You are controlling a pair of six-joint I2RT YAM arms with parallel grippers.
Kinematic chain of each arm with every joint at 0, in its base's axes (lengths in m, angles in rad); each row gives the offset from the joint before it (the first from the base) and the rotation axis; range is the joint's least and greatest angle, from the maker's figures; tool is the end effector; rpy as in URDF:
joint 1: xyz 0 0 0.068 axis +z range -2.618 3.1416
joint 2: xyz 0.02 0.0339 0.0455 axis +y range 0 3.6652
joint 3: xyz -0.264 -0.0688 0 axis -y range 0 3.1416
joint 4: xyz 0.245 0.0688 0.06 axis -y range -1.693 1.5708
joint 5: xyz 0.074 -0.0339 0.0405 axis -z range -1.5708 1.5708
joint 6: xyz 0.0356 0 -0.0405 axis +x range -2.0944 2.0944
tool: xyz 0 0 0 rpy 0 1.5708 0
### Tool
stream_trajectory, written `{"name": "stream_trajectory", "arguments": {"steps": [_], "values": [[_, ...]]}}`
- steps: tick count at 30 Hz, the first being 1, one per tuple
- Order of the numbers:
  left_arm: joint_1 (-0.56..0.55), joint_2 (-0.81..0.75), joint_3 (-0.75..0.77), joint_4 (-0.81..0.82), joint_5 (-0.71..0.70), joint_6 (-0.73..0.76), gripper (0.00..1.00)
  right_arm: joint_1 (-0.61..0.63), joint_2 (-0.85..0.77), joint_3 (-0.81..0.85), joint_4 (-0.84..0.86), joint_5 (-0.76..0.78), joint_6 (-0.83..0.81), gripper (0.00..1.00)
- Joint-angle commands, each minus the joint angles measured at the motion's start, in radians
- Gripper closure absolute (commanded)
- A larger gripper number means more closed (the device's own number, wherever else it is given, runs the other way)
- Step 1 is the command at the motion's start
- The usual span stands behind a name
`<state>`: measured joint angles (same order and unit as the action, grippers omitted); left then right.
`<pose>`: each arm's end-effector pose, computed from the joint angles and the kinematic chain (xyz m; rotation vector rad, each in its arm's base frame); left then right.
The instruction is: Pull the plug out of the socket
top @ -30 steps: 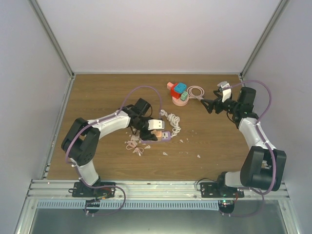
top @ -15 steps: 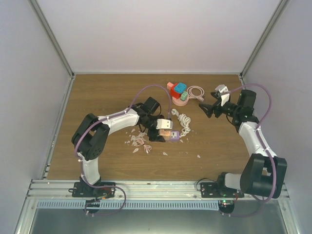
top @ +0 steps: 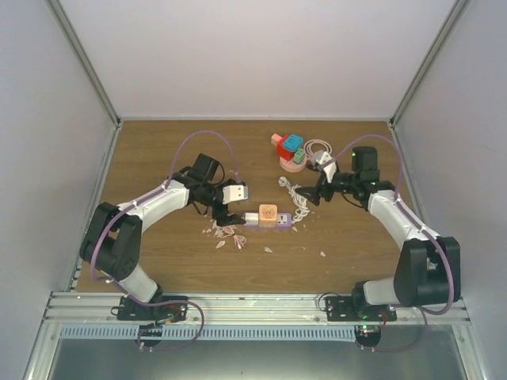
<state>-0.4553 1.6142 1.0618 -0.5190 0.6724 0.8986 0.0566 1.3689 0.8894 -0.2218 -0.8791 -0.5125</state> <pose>0.2779 -0.1608 0.2104 1.6915 1.7590 -0.6924 0.2840 0.0436 0.2499 -0.9912 1.8164 0.7139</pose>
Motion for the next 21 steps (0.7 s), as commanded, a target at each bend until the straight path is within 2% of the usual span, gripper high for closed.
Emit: {"name": "stream_trajectory", "arguments": {"steps": [1,7,13,16,21], "values": [[0.026,-0.034,-0.079,0.082,0.074,0.008,0.09,0.111,0.022,0.026,-0.05,0.014,-0.096,0.0],[0.028,-0.056,-0.134,0.171,0.089,-0.051,0.15,0.251,0.082,0.035,-0.126,0.046,-0.199,0.01],[0.012,-0.051,-0.162,0.237,0.081,-0.082,0.23,0.362,0.133,0.02,-0.101,0.139,-0.222,0.0],[-0.001,-0.04,-0.164,0.268,0.063,-0.093,0.3,0.401,0.159,0.03,-0.092,0.18,-0.232,0.0],[-0.023,-0.023,-0.167,0.284,0.048,-0.093,0.36,0.439,0.206,0.04,-0.089,0.194,-0.241,0.0]]}}
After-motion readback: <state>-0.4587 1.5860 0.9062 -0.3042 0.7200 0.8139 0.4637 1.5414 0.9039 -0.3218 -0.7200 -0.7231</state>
